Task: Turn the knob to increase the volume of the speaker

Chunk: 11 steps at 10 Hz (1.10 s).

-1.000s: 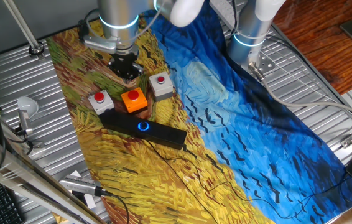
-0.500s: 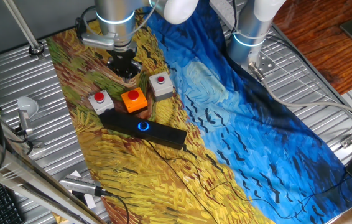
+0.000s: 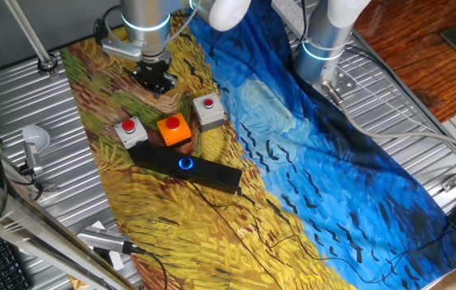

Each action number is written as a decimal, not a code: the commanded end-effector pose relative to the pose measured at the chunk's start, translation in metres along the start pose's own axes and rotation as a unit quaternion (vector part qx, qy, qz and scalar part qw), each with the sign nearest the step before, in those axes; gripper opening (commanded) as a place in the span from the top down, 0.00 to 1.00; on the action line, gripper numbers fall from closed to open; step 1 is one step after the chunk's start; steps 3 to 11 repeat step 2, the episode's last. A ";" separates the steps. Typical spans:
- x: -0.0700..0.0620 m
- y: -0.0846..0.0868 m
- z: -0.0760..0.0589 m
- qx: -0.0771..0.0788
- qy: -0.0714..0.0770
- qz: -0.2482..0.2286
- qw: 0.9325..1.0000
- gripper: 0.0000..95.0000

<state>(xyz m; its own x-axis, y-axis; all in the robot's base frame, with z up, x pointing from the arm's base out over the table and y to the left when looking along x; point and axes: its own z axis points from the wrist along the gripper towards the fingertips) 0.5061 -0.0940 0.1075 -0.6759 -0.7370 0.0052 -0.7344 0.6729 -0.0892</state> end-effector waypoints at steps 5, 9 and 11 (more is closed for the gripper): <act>-0.001 0.001 -0.001 -0.008 -0.003 0.012 1.000 1.00; -0.001 0.001 -0.001 -0.008 -0.003 0.012 1.000 1.00; -0.001 0.001 -0.001 -0.008 -0.003 0.012 1.000 1.00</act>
